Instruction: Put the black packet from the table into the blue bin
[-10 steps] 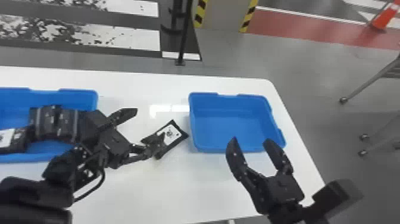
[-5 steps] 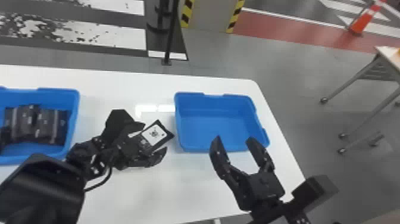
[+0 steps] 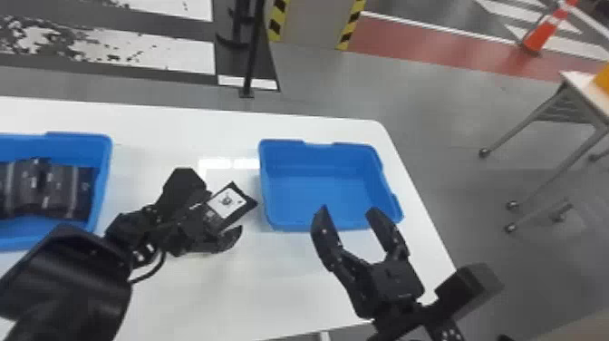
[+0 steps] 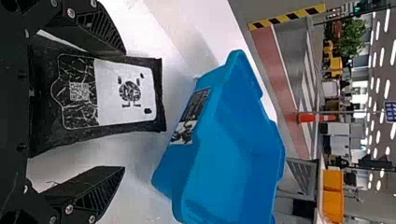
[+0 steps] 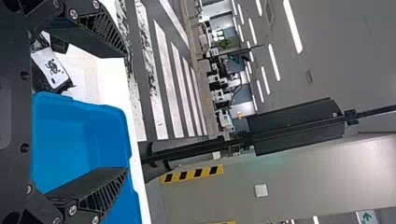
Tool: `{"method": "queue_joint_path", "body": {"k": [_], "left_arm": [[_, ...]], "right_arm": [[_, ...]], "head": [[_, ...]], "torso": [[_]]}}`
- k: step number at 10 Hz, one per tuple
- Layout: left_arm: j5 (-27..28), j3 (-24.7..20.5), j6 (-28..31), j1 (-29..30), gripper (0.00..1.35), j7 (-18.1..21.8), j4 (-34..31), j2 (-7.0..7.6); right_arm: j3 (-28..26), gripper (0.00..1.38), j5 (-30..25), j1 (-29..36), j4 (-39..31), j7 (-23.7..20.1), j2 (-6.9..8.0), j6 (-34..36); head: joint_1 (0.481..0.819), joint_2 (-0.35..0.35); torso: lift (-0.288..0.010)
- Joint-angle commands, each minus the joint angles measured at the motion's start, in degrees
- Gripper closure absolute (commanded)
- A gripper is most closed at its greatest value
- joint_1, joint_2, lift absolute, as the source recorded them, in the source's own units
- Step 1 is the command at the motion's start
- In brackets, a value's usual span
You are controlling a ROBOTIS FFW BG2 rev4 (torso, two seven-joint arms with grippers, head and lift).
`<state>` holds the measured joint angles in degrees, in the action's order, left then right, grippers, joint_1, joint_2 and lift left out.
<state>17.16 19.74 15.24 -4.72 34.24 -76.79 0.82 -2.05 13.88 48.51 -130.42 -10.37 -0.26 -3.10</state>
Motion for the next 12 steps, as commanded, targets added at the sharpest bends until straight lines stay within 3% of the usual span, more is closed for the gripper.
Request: {"method": "queue_joint_path", "body": {"k": [1, 2, 3, 10, 12], "left_arm": [[1.01, -0.20, 1.49, -0.06, 0.32, -0.05, 0.08, 0.15], [1.01, -0.55, -0.33, 0.08, 0.86, -0.05, 0.08, 0.24], [2.61, -1.57, -4.55, 0.08, 1.20, -0.14, 0.08, 0.24], [3.29, 0.37, -8.91, -1.61, 1.21, 1.36, 0.08, 1.91], [3.29, 0.14, -10.04, -1.61, 1.21, 1.27, 0.08, 1.82]], "right_arm": [[0.00, 0.15, 0.06, 0.00, 0.00, 0.00, 0.00, 0.00], [0.00, 0.15, 0.06, 0.00, 0.00, 0.00, 0.00, 0.00], [0.00, 0.15, 0.06, 0.00, 0.14, 0.00, 0.00, 0.00], [0.23, 0.15, 0.06, -0.14, 0.28, 0.00, 0.00, 0.00], [0.34, 0.15, 0.06, -0.28, 0.42, 0.00, 0.00, 0.00]], "head": [[0.695, -0.310], [0.695, -0.306], [0.695, -0.300], [0.695, -0.300], [0.695, -0.302]], "torso": [[-0.110], [-0.110], [-0.110], [-0.110], [-0.110]]}}
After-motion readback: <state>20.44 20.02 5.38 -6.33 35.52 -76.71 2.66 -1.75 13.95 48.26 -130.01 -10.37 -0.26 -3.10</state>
